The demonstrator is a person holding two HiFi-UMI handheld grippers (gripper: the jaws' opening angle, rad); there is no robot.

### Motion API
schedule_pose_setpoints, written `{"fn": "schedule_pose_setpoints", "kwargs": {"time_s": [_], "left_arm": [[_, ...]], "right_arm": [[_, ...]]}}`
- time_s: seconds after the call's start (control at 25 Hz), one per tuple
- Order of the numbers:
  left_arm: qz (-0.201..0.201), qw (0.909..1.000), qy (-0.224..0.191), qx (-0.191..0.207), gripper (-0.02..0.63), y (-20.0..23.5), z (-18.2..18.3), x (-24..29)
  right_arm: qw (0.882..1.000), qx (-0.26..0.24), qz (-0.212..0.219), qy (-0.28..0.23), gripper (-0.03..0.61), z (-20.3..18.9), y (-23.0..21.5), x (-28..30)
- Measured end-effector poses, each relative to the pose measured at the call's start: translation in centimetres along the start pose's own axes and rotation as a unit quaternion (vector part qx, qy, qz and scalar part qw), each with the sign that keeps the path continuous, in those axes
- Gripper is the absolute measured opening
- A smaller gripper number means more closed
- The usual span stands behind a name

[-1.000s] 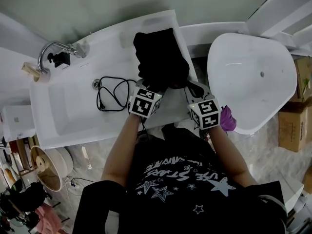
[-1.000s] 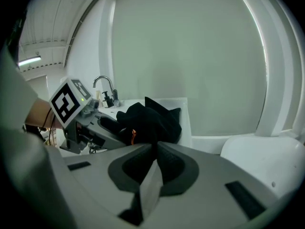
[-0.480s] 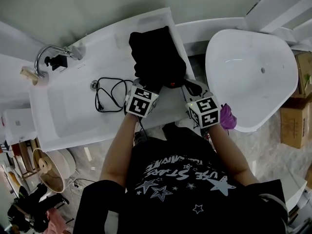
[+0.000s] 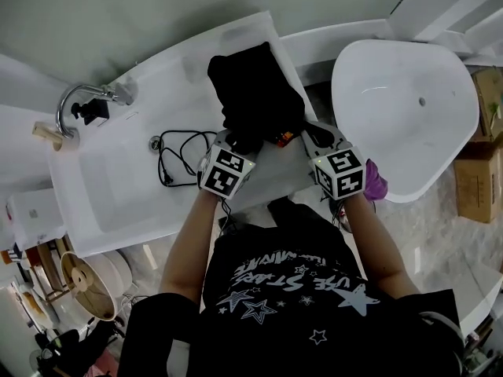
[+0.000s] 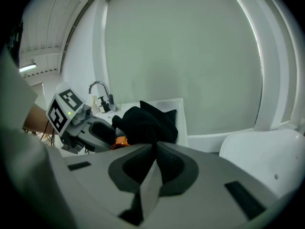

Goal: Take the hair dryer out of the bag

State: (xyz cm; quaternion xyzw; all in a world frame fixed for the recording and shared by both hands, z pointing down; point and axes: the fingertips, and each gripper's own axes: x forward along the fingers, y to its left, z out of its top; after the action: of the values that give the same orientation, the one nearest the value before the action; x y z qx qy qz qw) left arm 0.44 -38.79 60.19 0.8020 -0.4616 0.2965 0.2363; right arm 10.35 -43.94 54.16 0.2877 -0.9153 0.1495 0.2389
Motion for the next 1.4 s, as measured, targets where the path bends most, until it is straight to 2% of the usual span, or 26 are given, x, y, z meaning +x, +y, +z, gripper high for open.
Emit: {"fn": "schedule_pose_setpoints", "kwargs": {"time_s": [0.44, 0.6, 0.72, 1.0, 1.2, 1.4], "left_arm": [[-0.060, 0.9976, 0.005, 0.034, 0.198, -1.9, -1.6, -1.9], [-0.096, 0.9937, -0.007, 0.057, 0.196, -3.4, -1.3, -2.7], [-0.124, 0.9895, 0.000, 0.074, 0.197, -4.6, -2.2, -3.7], [-0.156, 0.9836, -0.005, 0.091, 0.196, -6.0, -4.0, -6.5], [-0.182, 0.9779, -0.017, 0.102, 0.197, -6.9, -4.4, -8.8], [-0.217, 0.9677, -0.060, 0.113, 0.198, -8.3, -3.2, -12.0]], "right_arm": [[1.000, 0.011, -0.012, 0.005, 0.025, 0.7, -0.3, 0.3], [0.999, 0.022, -0.030, -0.001, 0.025, 1.2, -0.4, 0.0], [0.999, 0.031, -0.043, -0.004, 0.025, 1.4, -0.3, -0.1], [0.995, 0.049, -0.089, -0.011, 0.025, 1.6, 0.2, -0.8], [0.992, 0.047, -0.116, -0.012, 0.026, 1.6, 1.2, -1.2], [0.991, 0.042, -0.130, -0.011, 0.026, 1.8, 1.7, -1.4]]}}
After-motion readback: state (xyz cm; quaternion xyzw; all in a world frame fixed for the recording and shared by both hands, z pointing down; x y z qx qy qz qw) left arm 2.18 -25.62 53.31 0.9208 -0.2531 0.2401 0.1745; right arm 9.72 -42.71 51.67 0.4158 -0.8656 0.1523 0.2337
